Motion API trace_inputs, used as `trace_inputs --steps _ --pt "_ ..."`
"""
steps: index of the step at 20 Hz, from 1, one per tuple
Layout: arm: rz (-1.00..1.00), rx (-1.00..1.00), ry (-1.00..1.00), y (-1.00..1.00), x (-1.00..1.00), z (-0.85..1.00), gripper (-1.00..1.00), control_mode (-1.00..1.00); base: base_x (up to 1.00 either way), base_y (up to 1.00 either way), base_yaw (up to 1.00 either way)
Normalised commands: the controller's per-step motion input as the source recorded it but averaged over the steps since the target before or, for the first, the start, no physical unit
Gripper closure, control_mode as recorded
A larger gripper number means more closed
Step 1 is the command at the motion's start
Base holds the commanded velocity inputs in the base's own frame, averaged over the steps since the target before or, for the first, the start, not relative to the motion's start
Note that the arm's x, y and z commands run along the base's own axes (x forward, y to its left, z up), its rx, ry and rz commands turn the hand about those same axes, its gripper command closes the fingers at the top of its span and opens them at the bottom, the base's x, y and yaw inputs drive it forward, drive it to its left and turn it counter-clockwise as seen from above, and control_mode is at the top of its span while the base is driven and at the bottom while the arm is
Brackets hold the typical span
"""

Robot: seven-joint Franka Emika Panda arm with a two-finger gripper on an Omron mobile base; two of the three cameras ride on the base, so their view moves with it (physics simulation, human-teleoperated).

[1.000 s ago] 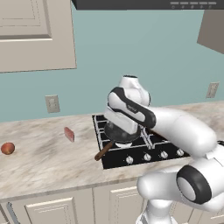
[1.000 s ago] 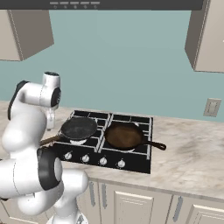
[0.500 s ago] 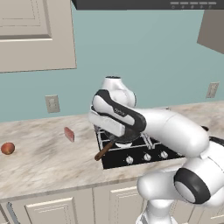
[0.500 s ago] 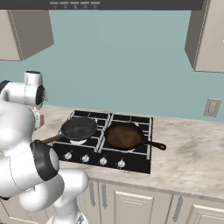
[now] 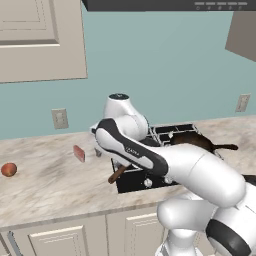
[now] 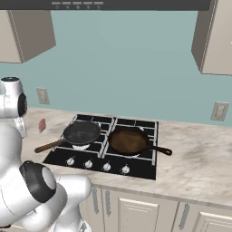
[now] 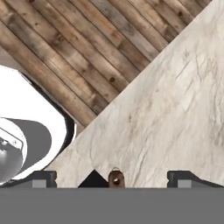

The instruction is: Place both pans onto different burners. Then place the onion and the steak on different pans.

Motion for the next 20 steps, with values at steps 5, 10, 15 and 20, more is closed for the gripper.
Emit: trace_inputs --steps 5,10,15,20 --pt "0.07 0.0 -0.06 0.55 -0.11 0.0 -1.0 -1.0 0.0 0.0 0.0" --pt "0.13 0.0 -0.01 0.38 0.01 0.01 -1.0 -1.0 0.0 0.0 0.0" --pt "0.18 0.0 -0.02 0.31 0.02 0.09 -1.0 -1.0 0.0 0.0 0.0" --pt "0.21 0.0 -0.11 0.24 0.0 0.07 -1.0 -1.0 0.0 0.0 0.0"
